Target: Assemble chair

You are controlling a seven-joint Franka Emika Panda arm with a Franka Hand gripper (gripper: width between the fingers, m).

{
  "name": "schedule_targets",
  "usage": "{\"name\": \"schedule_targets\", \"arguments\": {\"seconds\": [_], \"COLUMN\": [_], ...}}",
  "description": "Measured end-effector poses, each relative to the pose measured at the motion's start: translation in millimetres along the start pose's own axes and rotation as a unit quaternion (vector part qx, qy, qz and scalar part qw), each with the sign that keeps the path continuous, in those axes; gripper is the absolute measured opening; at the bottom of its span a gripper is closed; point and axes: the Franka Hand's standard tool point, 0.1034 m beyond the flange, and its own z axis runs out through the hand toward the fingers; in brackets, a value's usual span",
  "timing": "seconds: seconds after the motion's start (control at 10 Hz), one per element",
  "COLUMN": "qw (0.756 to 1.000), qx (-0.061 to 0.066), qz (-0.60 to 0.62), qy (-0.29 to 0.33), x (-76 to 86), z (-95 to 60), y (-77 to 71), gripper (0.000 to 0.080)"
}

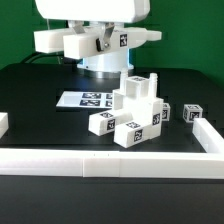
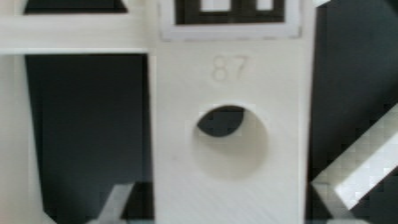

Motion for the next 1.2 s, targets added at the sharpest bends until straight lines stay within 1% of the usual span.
{"name": "schedule_targets", "arguments": {"seconds": [0.2,0.3,0.5,0.6,0.7,1.0,1.2], "qw": [1.000,0.999,0.999,0.999,0.999,0.999,1.000], "qx": [0.002,0.004,-0.001,-0.005,-0.007,-0.009,-0.010], "qz": [0.026,0.032,0.048,0.047,0.041,0.037,0.024], "qy": [0.003,0.007,0.004,0.005,0.005,0.005,0.008], "x": [-4.5,-18.1,-47.5,-59.4,-60.4,-59.6,-57.6], "z": [1.9,6.4,12.8,19.5,25.0,27.0,31.4], "y": [-4.4,-13.0,-37.0,-48.5,-49.9,-48.5,-47.7], "gripper": [0.0284,0.0284,0.0284,0.0284,0.0284,0.0284,0.0284]}}
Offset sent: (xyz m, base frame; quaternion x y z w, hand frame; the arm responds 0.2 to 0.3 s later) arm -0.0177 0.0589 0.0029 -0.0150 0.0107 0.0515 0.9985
